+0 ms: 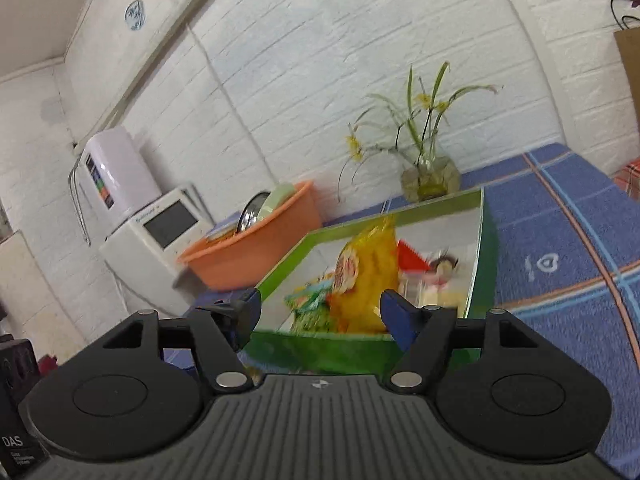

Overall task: Organize snacks
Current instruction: 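Carry both yellow bags over the green box and release them inside, then grasp a white packet with the left gripper while the right grasps another white packet, then lower both white packets into the green box and open both grippers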

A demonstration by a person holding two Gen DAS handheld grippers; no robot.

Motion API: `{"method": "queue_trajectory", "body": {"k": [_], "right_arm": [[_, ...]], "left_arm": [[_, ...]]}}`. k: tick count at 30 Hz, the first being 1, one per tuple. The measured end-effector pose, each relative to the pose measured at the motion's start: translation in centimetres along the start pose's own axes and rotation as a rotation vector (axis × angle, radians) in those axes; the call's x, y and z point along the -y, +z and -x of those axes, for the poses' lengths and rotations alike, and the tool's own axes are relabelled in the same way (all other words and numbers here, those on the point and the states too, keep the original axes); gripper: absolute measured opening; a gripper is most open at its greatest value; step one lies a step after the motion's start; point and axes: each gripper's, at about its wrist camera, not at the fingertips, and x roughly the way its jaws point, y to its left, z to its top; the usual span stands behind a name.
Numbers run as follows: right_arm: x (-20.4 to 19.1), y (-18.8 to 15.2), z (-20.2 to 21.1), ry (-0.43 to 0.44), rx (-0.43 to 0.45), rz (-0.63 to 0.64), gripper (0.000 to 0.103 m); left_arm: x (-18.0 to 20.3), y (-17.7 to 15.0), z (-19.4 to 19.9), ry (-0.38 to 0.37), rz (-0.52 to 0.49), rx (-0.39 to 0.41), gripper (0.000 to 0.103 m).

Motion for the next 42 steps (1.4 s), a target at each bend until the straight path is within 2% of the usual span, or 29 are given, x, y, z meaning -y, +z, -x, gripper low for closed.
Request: {"method": "queue_trajectory", "body": {"k": [5,9,10,11,12,13,16,19,26,31,37,42], "right_arm": [[-0.9,-2.0,-2.6,-0.098,-0.188,0.012,0.103],[0.2,-3.2,-5.7,-0.115,-0.297,-0.067,0.103],[0.3,-3.4,-6.5,-0.12,-0.326,-0.07,0.099],[0.3,-3.7,-7.2,-0.118,-0.345,-0.062,0.08],[0.0,-3.7,-7.7,-0.094,-0.343,-0.033,0.073],[-0.3,-3.7,-8.0,-0.093,-0.351,-0.014,0.072],[-1.7,-4.0,-7.1,-0.103,-0.322,0.087,0.066],[-2.8,-4.7,-4.8,-0.1,-0.271,0.155,0.064],[-4.4,-3.8,0.9,-0.005,-0.128,0.117,0.06],[-6.5,-3.1,0.6,0.042,-0.072,0.16,0.059],[-7.0,-1.3,-3.0,0.064,-0.027,0.239,0.058],[-5.0,1.8,-7.2,0.032,-0.004,0.145,0.056]], "left_arm": [[1.0,-2.8,-1.8,-0.06,0.004,-0.111,0.087],[0.2,-3.1,-2.8,-0.068,0.062,-0.106,0.085],[0.0,-3.2,-2.9,-0.079,0.072,-0.099,0.081],[-0.2,-3.3,-3.0,-0.088,0.087,-0.099,0.08],[-0.3,-3.3,-3.3,-0.093,0.097,-0.101,0.079],[-0.3,-3.3,-3.6,-0.091,0.095,-0.098,0.072],[-0.4,-3.6,-3.4,-0.116,0.107,-0.105,0.062],[-0.1,-3.6,-2.0,-0.164,0.126,-0.112,0.059],[1.6,-3.5,4.4,-0.194,0.069,0.042,0.059],[0.8,-2.2,6.1,-0.168,0.056,0.099,0.059],[-0.9,1.1,3.5,-0.12,0.043,0.096,0.059],[-2.3,5.0,-1.7,-0.122,0.096,0.081,0.06]]}}
